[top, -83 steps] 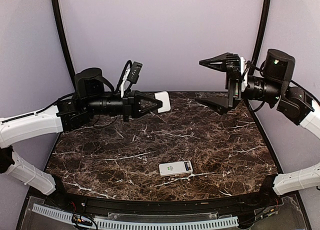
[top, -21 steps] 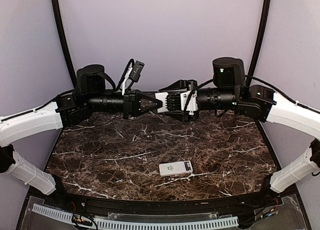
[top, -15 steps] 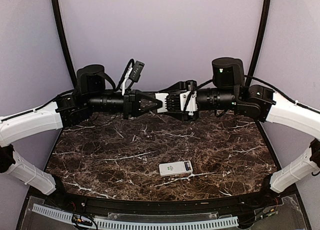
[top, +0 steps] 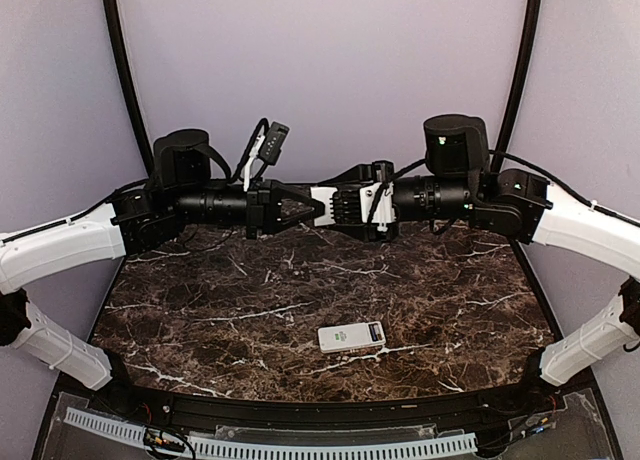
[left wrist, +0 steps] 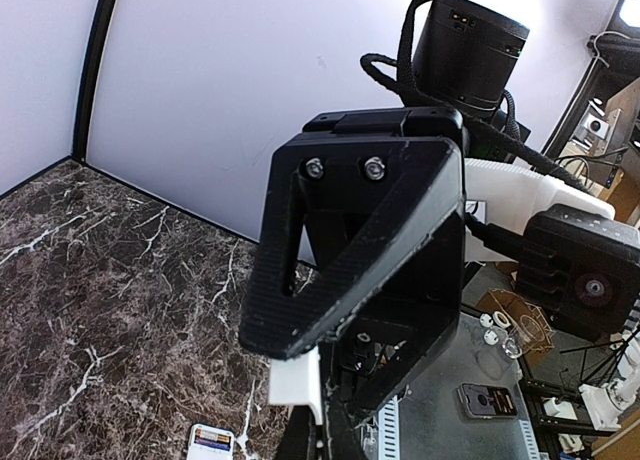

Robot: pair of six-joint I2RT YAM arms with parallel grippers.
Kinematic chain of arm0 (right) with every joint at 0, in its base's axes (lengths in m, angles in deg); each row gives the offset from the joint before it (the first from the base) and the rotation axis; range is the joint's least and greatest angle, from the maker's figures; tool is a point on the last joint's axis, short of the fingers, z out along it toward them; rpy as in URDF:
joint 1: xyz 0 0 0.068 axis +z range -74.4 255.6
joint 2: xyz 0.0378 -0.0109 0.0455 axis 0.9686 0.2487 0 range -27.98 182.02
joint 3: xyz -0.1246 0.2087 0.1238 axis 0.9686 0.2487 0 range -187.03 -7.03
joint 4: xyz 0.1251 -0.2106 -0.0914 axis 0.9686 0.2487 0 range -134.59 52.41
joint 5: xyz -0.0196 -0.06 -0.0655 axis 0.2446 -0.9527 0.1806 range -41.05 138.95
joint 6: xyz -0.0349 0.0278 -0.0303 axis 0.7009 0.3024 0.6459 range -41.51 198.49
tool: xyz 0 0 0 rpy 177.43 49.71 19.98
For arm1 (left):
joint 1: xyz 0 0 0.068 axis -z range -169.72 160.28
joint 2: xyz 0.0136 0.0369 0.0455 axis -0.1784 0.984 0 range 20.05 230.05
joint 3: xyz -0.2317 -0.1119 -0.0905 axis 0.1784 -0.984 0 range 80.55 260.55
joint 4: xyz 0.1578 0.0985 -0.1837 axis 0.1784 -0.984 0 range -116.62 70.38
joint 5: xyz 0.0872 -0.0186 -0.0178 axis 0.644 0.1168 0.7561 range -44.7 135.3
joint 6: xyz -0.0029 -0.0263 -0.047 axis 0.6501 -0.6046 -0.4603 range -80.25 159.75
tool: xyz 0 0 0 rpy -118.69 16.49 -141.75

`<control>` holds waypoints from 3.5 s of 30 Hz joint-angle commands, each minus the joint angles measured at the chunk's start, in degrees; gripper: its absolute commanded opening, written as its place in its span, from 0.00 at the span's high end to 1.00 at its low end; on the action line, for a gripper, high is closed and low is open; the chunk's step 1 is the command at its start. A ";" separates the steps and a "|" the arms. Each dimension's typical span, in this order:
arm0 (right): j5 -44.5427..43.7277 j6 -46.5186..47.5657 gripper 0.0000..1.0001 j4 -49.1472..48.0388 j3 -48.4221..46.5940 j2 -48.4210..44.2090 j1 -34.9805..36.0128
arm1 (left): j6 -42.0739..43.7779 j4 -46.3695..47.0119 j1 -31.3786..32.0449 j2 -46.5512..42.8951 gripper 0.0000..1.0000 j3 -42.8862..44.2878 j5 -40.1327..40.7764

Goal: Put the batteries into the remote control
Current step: Pass from the left arm to the right, then move the remote control without the battery cover to the center of the board.

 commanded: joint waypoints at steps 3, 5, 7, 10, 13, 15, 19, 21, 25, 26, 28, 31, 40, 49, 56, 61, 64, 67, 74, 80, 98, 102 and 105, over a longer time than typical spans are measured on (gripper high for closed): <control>-0.68 0.00 0.65 -0.51 -1.21 0.23 0.60 | 0.78 0.41 -0.43 -0.29 1.00 1.33 -0.81; -0.77 0.00 0.65 -0.62 -1.19 0.21 0.57 | 0.88 0.40 -0.44 -0.41 1.00 1.37 -0.79; -0.86 0.00 0.66 -0.64 -1.19 0.19 0.57 | 0.96 0.40 -0.44 -0.44 1.00 1.37 -0.81; -0.87 0.01 0.72 -0.70 -1.23 0.04 0.61 | 1.17 0.34 -0.46 -0.32 1.00 1.29 -0.87; -0.72 0.00 0.78 -0.55 -1.27 0.15 0.58 | 1.33 0.38 -0.47 -0.39 1.00 1.27 -0.86; -0.69 0.00 0.82 -0.42 -1.27 0.19 0.60 | 1.38 0.40 -0.47 -0.43 1.00 1.21 -0.83; -0.65 -0.08 0.84 -0.64 -1.36 0.19 0.59 | 1.46 0.32 -0.56 -0.53 1.00 1.17 -0.96; -0.68 -0.13 0.84 -0.73 -1.36 0.15 0.56 | 1.51 0.27 -0.57 -0.55 1.00 1.12 -0.99; -0.78 -0.08 0.85 -0.79 -1.36 0.16 0.60 | 1.51 0.31 -0.64 -0.60 1.00 1.00 -0.84; -0.86 -0.01 0.85 -0.85 -1.36 0.19 0.61 | 1.51 0.31 -0.64 -0.63 1.00 1.01 -0.83; -1.02 0.00 0.86 -0.79 -1.28 0.13 0.57 | 1.49 0.31 -0.67 -0.64 1.00 0.94 -0.78; -1.13 0.00 0.87 -0.88 -1.11 0.15 0.61 | 1.51 0.31 -0.76 -0.64 0.92 0.98 -0.84; -2.02 -0.20 0.92 -0.90 -0.33 -0.07 0.61 | 1.69 0.49 -0.82 -0.55 0.78 0.96 -1.20; -2.61 -6.74 0.96 6.36 0.42 0.04 -0.87 | 9.43 -0.75 -1.25 -5.72 0.31 -3.64 4.53; 4.65 -13.03 0.95 11.44 9.76 -0.62 -5.79 | 16.26 -2.22 -1.28 -9.97 0.19 -10.17 12.73; 7.60 -16.53 0.93 14.15 15.20 -1.35 -11.19 | 26.42 -5.77 -1.10 -4.87 0.19 -15.96 14.47; 9.36 -18.00 0.92 12.74 19.86 -2.86 -14.38 | 33.40 -7.05 0.48 0.90 0.19 -16.82 15.62; 8.40 -16.71 0.93 11.22 23.85 -3.04 -16.14 | 43.79 -7.07 3.24 5.90 0.20 -17.04 16.15; 8.47 -15.41 0.94 11.16 25.94 -1.84 -19.84 | 49.33 -8.18 7.55 20.64 0.01 -12.79 14.98; 7.54 -15.09 0.94 9.48 26.93 -2.65 -20.00 | 47.86 -4.44 9.76 29.93 0.01 -8.25 23.57; 9.13 -13.39 0.94 9.45 29.46 -5.03 -19.92 | 45.22 -15.63 9.64 34.64 0.48 -7.35 23.70; 11.89 -13.42 0.94 8.58 29.75 -4.41 -19.79 | 44.67 -15.14 9.51 31.53 0.54 -11.23 26.49; 13.96 -13.82 0.94 7.91 29.08 -2.59 -19.15 | 44.03 -14.75 9.26 28.35 0.55 -12.79 26.44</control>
